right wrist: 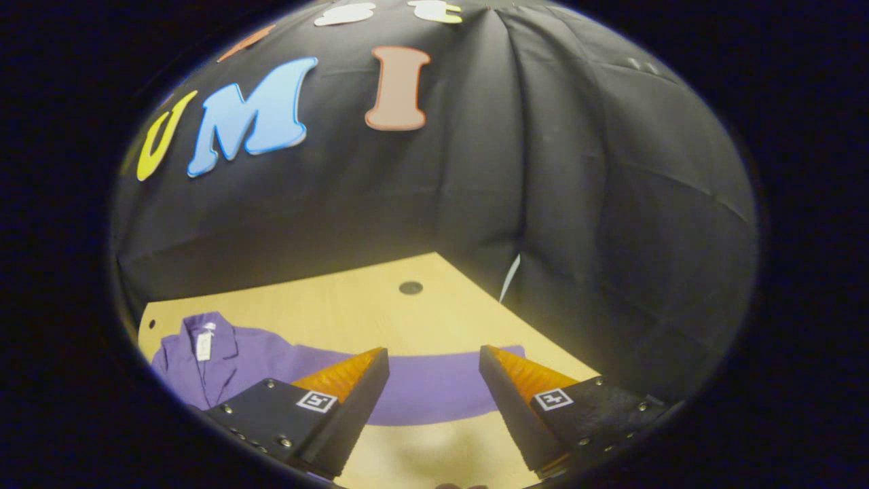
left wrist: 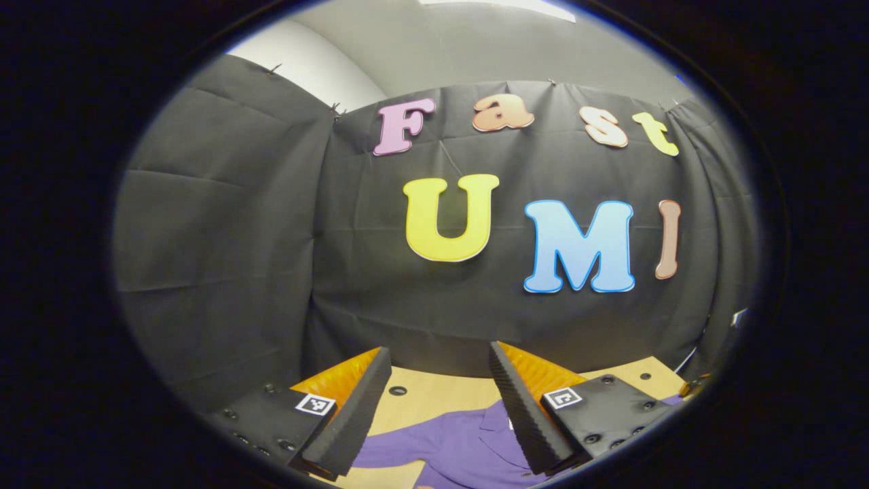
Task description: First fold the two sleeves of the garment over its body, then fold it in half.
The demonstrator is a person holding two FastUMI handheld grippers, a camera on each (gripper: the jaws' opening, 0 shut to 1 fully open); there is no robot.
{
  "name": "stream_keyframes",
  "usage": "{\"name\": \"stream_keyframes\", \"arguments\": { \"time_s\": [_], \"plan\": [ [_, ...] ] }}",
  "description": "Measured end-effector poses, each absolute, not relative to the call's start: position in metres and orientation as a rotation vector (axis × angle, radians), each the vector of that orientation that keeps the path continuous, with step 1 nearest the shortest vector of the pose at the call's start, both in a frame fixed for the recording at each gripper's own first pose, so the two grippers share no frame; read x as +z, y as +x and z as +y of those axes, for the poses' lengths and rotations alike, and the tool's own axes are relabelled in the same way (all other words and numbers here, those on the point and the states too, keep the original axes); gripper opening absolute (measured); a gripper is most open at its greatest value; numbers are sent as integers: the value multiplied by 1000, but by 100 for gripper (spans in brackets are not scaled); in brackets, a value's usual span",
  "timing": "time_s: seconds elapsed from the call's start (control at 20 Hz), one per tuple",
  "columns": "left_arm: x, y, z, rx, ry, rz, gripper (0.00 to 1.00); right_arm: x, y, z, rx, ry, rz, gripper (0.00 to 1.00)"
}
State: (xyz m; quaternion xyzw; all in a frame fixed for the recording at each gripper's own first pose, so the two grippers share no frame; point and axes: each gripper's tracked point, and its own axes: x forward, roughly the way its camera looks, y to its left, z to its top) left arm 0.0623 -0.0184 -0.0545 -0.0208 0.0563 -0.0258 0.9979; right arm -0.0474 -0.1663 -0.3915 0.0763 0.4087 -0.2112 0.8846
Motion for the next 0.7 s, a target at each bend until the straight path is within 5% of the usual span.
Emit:
{"name": "stream_keyframes", "arguments": {
  "time_s": [0.7],
  "plan": [
    [-66, 69, -43, -70, -4, 151, 100, -516, -87, -196, -523, 243, 1197, 90]
  ]
}}
